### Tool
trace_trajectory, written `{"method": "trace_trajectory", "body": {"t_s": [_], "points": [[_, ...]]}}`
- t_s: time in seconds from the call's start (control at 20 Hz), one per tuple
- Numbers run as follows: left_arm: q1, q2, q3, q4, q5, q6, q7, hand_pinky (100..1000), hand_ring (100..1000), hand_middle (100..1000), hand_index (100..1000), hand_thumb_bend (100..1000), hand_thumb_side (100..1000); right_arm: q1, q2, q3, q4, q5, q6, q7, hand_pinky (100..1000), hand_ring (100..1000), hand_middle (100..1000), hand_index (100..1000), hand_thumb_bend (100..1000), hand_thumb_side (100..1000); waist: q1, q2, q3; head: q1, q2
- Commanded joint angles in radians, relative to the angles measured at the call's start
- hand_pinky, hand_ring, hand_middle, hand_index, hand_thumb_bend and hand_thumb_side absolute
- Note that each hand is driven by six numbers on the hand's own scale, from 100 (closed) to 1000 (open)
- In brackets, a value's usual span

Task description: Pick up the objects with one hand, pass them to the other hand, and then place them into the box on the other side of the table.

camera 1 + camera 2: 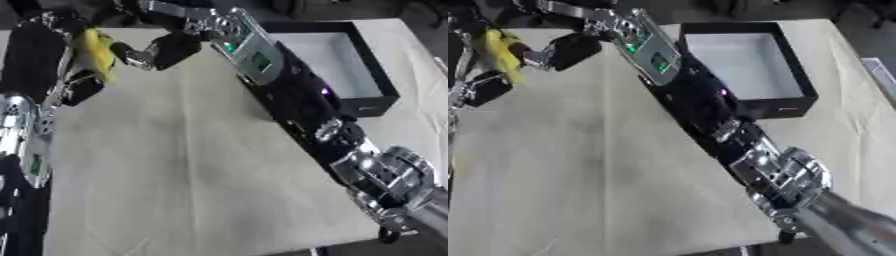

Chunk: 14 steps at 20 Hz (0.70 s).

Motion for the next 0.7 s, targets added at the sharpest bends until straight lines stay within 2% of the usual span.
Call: {"method": "trace_trajectory", "body": {"t_s": [0.05, 0.1, 0.2, 0.45, 0.6, 0.7], "points": [[-0.010, -0.016, -0.009, -0.035, -0.032, 0.021, 0.009, 596, 486, 430, 489, 277, 100, -0.013, 0.011, 0.006, -0.003, 0.021, 0.015, -0.010, 961, 1000, 866, 1000, 100, 455, 0.001, -0.021, 0.002, -0.010, 0.000], [-0.007, -0.019, -0.010, -0.037, -0.037, 0.027, 0.013, 593, 484, 428, 487, 281, 100, -0.013, 0.013, 0.007, -0.002, 0.026, 0.020, -0.017, 962, 1000, 868, 1000, 100, 488, 0.001, -0.021, 0.002, -0.011, 0.000], [-0.003, -0.023, -0.012, -0.039, -0.048, 0.047, 0.020, 585, 480, 425, 484, 285, 100, -0.012, 0.015, 0.003, -0.003, 0.041, 0.032, -0.047, 965, 1000, 867, 1000, 100, 487, 0.000, -0.020, 0.003, -0.013, 0.001], [0.006, -0.029, -0.015, -0.040, -0.063, 0.096, 0.033, 580, 478, 422, 482, 287, 100, -0.009, 0.017, 0.003, -0.019, 0.081, 0.053, -0.136, 988, 1000, 878, 1000, 100, 441, -0.001, -0.019, 0.005, -0.015, 0.003], [0.010, -0.032, -0.015, -0.043, -0.070, 0.123, 0.042, 578, 477, 421, 481, 282, 100, -0.003, 0.021, 0.010, -0.036, 0.079, 0.067, -0.148, 991, 1000, 878, 1000, 100, 437, -0.001, -0.018, 0.004, -0.016, 0.006], [0.012, -0.032, -0.014, -0.043, -0.071, 0.139, 0.044, 579, 477, 422, 482, 281, 100, 0.004, 0.019, 0.011, -0.045, 0.080, 0.075, -0.147, 993, 1000, 878, 1000, 100, 374, -0.001, -0.019, 0.004, -0.016, 0.009]]}}
